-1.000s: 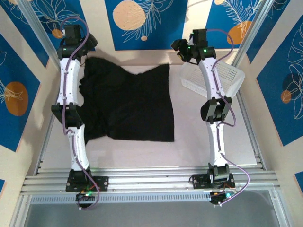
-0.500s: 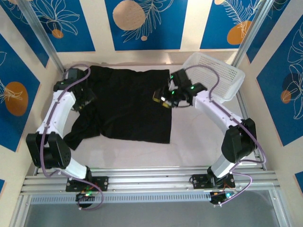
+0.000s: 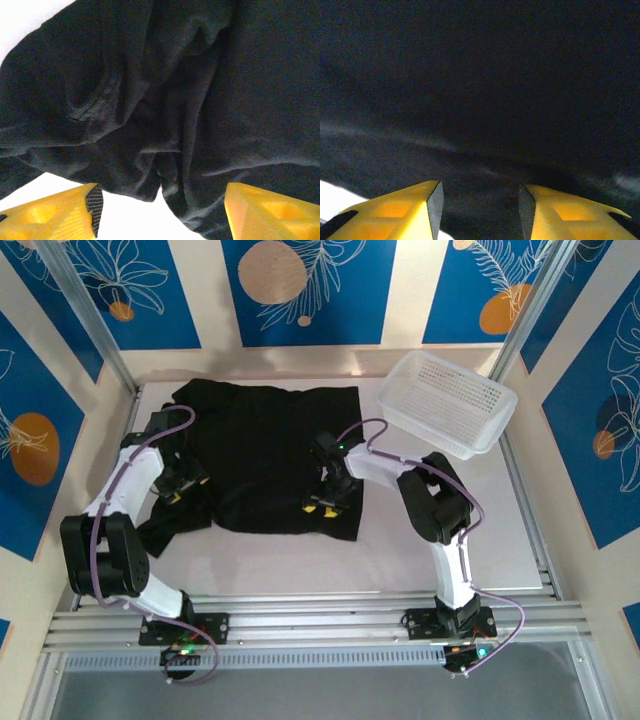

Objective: Fold and stack the t-shirts

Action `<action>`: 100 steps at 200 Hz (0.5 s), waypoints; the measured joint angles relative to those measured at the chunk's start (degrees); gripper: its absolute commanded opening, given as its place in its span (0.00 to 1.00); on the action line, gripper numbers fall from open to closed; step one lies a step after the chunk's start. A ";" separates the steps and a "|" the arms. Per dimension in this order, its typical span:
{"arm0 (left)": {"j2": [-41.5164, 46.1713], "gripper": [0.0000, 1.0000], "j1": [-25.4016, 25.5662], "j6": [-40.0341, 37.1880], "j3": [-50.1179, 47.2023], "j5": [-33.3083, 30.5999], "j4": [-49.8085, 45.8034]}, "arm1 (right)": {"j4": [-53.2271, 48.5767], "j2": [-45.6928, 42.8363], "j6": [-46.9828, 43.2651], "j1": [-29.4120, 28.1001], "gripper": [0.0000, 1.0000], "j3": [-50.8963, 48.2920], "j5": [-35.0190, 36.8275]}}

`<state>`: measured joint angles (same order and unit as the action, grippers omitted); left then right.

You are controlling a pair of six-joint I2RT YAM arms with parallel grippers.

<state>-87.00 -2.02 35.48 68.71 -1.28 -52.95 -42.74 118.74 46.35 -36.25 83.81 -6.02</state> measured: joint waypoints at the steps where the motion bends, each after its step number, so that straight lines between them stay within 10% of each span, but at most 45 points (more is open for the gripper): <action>1: 0.04 0.67 -0.02 0.02 0.00 0.02 0.00 | -0.09 0.04 0.00 0.11 0.46 0.07 -0.02; 100: 4.20 0.69 -0.92 -3.39 -7.17 4.44 1.25 | -7.67 -2.64 -9.84 22.12 0.55 -1.53 4.39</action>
<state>-82.81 -2.94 32.10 61.54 3.16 -51.70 -50.41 116.09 36.51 -14.13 82.28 -1.63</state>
